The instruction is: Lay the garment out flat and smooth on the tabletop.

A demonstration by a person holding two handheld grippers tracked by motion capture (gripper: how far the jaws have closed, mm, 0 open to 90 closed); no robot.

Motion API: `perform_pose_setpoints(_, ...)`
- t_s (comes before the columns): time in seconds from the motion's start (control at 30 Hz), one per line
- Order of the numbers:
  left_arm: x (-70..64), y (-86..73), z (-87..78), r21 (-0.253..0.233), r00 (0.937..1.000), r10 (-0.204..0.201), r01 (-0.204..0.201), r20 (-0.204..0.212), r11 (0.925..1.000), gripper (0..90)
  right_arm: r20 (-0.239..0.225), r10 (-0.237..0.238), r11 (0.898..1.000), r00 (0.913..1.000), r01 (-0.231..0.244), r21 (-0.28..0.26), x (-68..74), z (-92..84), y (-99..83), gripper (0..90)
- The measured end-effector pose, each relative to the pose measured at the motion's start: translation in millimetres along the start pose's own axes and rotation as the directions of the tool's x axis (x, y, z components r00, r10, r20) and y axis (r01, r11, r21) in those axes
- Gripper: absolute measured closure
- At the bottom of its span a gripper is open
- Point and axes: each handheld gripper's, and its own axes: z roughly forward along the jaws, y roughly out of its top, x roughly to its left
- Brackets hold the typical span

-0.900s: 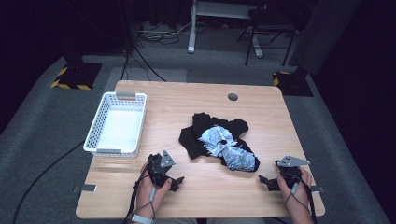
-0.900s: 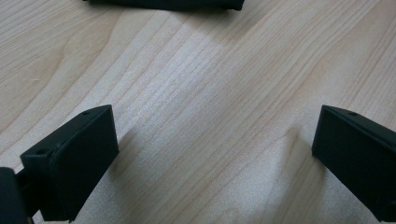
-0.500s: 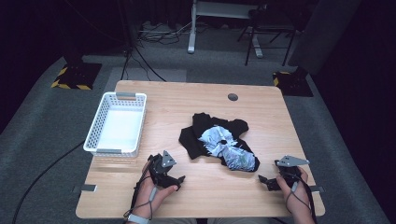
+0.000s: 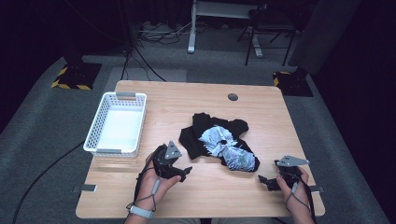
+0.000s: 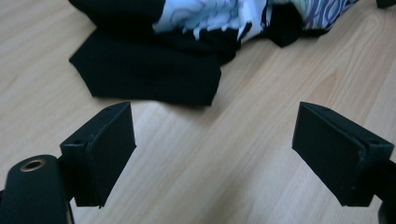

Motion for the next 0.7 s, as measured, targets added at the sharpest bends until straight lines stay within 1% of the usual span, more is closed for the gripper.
perform_pose_setpoints(0.1, 2.5, 9.9, 4.5, -0.021, 0.9998, -0.007, 0.006, -0.017, 0.9998, 15.0, 0.0, 0.0, 1.0, 1.0, 0.0, 0.0, 0.0, 0.0, 0.0, 0.0)
perform_pose_setpoints(0.13, 2.6, 12.9, 7.2, -0.014, 1.0, 0.002, -0.002, 0.001, 0.9999, 16.6, 0.0, 0.0, 1.0, 1.0, 0.0, 0.0, 0.0, 0.0, 0.0, 0.0)
perform_pose_setpoints(0.17, 3.5, 15.4, 10.2, -0.011, 0.9998, 0.006, -0.005, 0.019, 0.9999, 20.4, -0.001, -0.001, 1.0, 1.0, 0.001, 0.0, 0.1, 0.0, 0.0, 0.0)
perform_pose_setpoints(0.23, 4.7, 17.5, 13.5, -0.013, 0.9998, 0.002, -0.002, 0.017, 0.9999, 22.0, -0.002, -0.002, 1.0, 1.0, 0.002, 0.0, 0.1, -0.1, 0.0, 0.0)
perform_pose_setpoints(0.27, 7.9, 20.7, 20.2, -0.006, 0.9999, 0.011, -0.011, 0.003, 0.9999, 23.2, -0.004, -0.004, 1.0, 1.0, 0.004, 0.0, 0.2, 0.0, 0.0, 0.0)
perform_pose_setpoints(0.37, 14.3, 22.2, 32.0, 0.009, 1.0, 0.0, 0.0, -0.005, 1.0, 24.5, -0.006, -0.008, 1.0, 1.0, 0.008, -0.001, 0.2, 0.0, 0.0, 0.0)
perform_pose_setpoints(0.4, 14.3, 22.2, 32.0, 0.009, 1.0, 0.0, 0.0, -0.005, 1.0, 24.4, -0.006, -0.007, 1.0, 1.0, 0.007, -0.001, 0.2, 0.0, 0.0, 0.0)
perform_pose_setpoints(0.43, 18.7, 21.4, 40.6, 0.023, 0.9999, -0.011, 0.011, -0.01, 0.9997, 24.3, -0.006, -0.008, 1.0, 1.0, 0.008, -0.001, 0.2, 0.0, 0.0, 0.0)
perform_pose_setpoints(0.47, 18.7, 21.4, 40.6, 0.023, 0.9999, -0.011, 0.011, -0.01, 0.9997, 24.0, -0.006, -0.008, 1.0, 0.9999, 0.008, 0.0, 0.2, 0.0, 0.0, 0.0)
perform_pose_setpoints(0.5, 21.3, 19.7, 50.4, 0.045, 0.9997, -0.018, 0.018, -0.014, 0.9988, 23.5, -0.006, -0.008, 1.0, 1.0, 0.008, 0.0, 0.2, 0.0, 0.0, 0.0)
perform_pose_setpoints(0.6, 22.7, 17.2, 66.3, 0.089, 0.9997, -0.014, 0.015, -0.02, 0.9959, 23.6, -0.006, -0.008, 1.0, 0.9999, 0.008, 0.0, 0.2, 0.0, 0.0, 0.0)
perform_pose_setpoints(0.63, 22.7, 16.2, 71.1, 0.098, 0.9998, -0.013, 0.014, -0.016, 0.9951, 24.4, -0.006, -0.008, 1.0, 0.9999, 0.008, 0.0, 0.2, 0.0, 0.0, 0.0)
perform_pose_setpoints(0.67, 23.0, 14.9, 75.1, 0.108, 1.0, -0.004, 0.004, -0.003, 0.9942, 27.8, -0.006, -0.009, 1.0, 0.9999, 0.009, 0.0, 0.2, 0.0, 0.0, 0.0)
perform_pose_setpoints(0.7, 21.9, 13.2, 78.2, 0.116, 0.9998, 0.014, -0.016, 0.014, 0.9932, 37.9, -0.006, -0.009, 1.0, 0.9999, 0.009, 0.0, 0.2, 0.0, 0.0, 0.0)
